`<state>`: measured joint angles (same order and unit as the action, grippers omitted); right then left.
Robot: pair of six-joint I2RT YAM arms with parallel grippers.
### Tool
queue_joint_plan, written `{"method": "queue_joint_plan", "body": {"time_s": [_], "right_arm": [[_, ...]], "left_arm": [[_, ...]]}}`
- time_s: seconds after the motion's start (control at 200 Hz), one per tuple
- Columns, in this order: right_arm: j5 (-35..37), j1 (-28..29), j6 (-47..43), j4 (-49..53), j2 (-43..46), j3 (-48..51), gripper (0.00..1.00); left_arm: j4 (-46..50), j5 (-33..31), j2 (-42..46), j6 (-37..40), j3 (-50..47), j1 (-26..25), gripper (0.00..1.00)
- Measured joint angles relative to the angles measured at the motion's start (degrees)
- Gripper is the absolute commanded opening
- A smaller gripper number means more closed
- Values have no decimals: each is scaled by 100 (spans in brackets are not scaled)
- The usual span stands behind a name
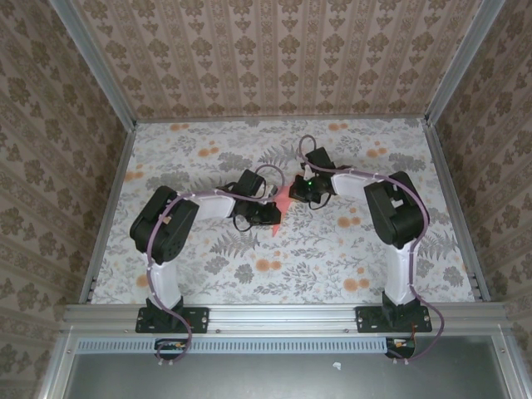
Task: Fold a paper plane with a square sheet of paper (fold left side to right side)
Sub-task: Fold the wing for the fifth time at the center of the table.
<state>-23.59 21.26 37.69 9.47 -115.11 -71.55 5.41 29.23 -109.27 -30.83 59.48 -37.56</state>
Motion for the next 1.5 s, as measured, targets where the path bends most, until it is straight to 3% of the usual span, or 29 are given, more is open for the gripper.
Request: {"method": "queue_joint_plan", "body": {"time_s": [0.315, 0.815, 1.5], "right_arm": [[-439, 59, 28, -881, 1156, 1178, 0], [-693, 435, 127, -1296, 273, 1126, 0], [-387, 365, -566, -299, -120, 232, 0]], "left_arm": [[22, -278, 48, 42, 0, -116, 7], [79, -376, 63, 107, 20, -151, 7], [188, -466, 63, 234, 61, -179, 6]]}}
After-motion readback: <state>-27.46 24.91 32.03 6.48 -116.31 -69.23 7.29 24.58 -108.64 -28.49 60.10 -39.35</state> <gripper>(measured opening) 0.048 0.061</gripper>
